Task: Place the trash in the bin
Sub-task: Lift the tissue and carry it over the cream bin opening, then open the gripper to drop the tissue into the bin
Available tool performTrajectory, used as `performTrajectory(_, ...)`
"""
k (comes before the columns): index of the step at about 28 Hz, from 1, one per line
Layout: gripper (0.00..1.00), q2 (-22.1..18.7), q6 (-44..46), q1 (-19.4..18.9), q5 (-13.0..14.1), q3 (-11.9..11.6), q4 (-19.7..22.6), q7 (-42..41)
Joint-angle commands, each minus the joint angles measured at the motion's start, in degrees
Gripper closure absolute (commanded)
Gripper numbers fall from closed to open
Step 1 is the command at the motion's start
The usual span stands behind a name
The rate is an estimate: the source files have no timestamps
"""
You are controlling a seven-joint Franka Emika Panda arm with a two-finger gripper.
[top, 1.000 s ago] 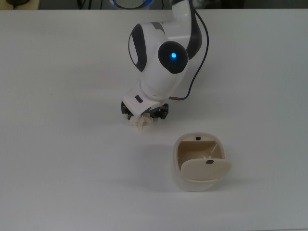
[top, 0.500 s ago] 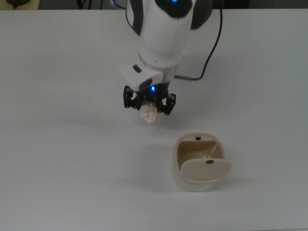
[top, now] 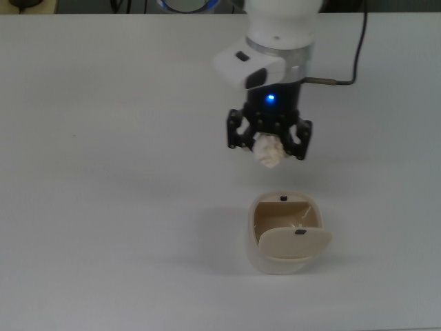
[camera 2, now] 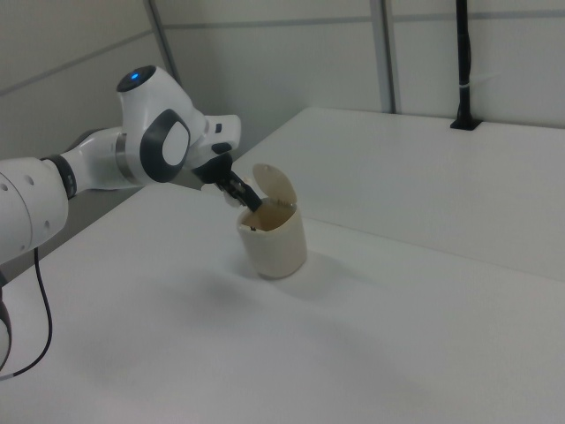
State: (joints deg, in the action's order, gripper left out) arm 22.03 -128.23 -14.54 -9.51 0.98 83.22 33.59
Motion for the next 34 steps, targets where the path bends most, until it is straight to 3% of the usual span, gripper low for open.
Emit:
performTrajectory(1, 1.00, 5.4, -6.4, -2.6, -6.8, -0.7, -2.4, 12.0)
performTrajectory(2, 1.00, 6.0, -7.3, -2.7, -8.5, -0.7, -2.4, 14.1)
performTrajectory(3, 1.00, 7.0, -8.9, -2.9, -11.8, -0.6, -2.4, 17.4)
performTrajectory(5, 0.98, 7.8, -9.9, -3.0, -14.2, -0.6, -2.4, 20.0)
performTrajectory(8, 0.96, 8.3, -10.9, -3.0, -15.1, -0.6, -2.4, 21.2)
performTrajectory(11, 0.74, 9.3, -11.2, -3.0, -15.2, -0.8, -3.4, 21.4)
performTrajectory(12, 0.60, 9.3, -11.2, -3.0, -15.2, -0.9, -3.8, 21.5)
performTrajectory(13, 0.01, 9.8, -11.1, -3.0, -15.4, -1.1, -3.9, 22.0)
performTrajectory(34, 0.00, 8.1, -9.3, -3.0, -16.2, -1.4, -3.9, 21.7)
